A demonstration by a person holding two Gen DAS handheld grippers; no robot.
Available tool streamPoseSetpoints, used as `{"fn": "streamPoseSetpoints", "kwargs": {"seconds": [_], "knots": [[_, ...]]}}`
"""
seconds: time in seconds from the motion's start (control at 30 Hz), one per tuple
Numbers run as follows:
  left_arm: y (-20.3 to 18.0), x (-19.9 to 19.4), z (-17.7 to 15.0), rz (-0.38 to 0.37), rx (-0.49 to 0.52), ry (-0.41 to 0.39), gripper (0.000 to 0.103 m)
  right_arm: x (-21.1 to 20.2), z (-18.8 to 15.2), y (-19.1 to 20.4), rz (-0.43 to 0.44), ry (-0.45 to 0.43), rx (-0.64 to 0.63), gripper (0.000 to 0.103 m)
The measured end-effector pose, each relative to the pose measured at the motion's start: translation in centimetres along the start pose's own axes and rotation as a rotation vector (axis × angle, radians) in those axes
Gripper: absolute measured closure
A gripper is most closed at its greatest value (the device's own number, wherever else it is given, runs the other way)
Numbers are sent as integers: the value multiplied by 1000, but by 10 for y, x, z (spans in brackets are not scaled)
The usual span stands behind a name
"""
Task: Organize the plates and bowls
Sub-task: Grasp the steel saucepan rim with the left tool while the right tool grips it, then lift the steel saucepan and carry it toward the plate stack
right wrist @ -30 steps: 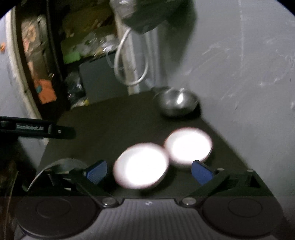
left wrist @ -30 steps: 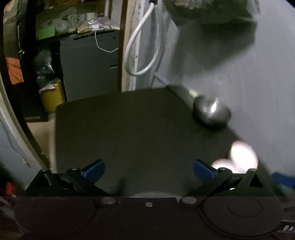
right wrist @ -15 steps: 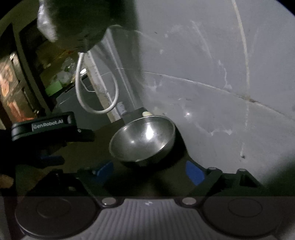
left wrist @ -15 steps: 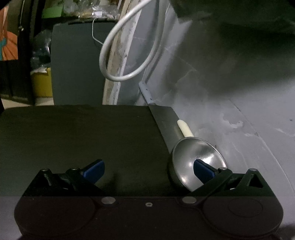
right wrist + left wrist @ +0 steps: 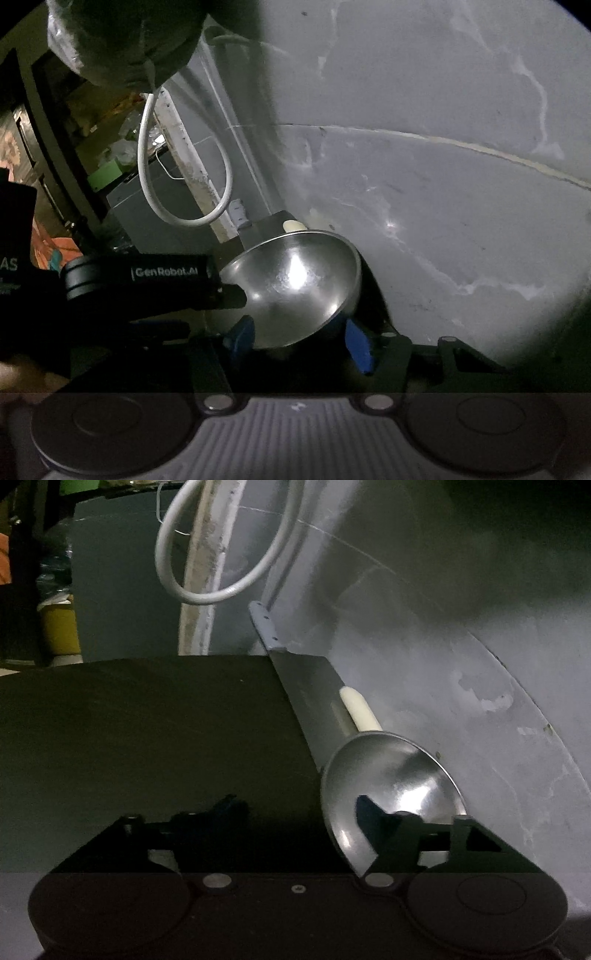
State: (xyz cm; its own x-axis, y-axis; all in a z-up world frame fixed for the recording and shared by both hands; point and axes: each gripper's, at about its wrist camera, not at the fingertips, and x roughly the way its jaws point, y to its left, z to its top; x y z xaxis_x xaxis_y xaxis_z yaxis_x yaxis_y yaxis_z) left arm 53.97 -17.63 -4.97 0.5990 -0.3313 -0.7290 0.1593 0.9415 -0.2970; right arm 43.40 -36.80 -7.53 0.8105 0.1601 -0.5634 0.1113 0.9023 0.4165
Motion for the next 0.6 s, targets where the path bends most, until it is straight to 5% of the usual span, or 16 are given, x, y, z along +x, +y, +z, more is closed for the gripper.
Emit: {"fn": "streamPoseSetpoints", "kwargs": {"seconds": [0.2, 0.6], "knots": [[0, 7, -2, -49, 4, 58, 79, 0, 3, -5, -1, 18, 0, 66], [-6, -64, -22, -88, 68, -26, 82, -63, -6, 11, 58, -67, -39, 67]]}}
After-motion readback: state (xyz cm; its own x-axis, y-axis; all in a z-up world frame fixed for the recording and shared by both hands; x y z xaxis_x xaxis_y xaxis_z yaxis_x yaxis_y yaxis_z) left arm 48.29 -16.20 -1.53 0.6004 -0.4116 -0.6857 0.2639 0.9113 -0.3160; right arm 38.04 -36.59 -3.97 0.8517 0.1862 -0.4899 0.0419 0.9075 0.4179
